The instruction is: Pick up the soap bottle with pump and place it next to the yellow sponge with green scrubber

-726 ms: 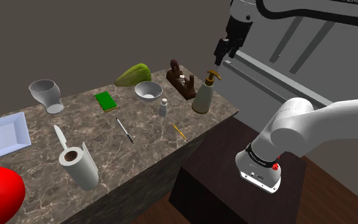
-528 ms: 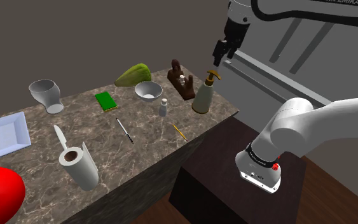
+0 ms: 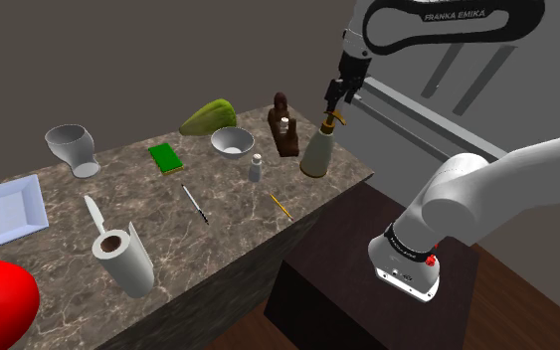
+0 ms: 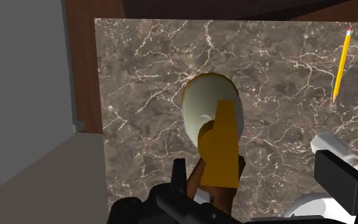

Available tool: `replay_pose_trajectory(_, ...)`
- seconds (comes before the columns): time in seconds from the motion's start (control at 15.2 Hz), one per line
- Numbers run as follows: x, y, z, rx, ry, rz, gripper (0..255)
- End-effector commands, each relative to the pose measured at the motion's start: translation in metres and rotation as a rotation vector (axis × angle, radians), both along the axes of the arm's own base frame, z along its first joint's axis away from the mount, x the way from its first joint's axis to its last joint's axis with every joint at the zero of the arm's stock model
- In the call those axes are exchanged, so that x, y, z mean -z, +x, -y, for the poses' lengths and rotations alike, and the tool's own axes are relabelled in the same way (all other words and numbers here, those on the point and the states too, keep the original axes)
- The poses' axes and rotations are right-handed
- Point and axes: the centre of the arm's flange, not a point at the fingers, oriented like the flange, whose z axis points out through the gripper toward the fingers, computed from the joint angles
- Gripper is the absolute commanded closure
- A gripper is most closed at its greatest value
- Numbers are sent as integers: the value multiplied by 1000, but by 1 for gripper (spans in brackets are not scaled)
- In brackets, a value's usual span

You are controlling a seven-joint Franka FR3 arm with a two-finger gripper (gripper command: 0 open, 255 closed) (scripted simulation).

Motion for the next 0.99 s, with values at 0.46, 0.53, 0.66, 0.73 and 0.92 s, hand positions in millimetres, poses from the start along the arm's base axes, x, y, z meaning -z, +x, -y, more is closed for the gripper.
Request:
replay_pose_trajectory(0.46,54,10,20,-8,12,-10,0)
replay_pose_trajectory(0.53,62,10,20,-8,12,-10,0)
replay_pose_trajectory(0.66,62,10,20,-8,12,-10,0)
replay_pose_trajectory(0.73,62,10,20,-8,12,-10,0)
replay_pose_trajectory(0.92,62,10,20,-8,12,-10,0)
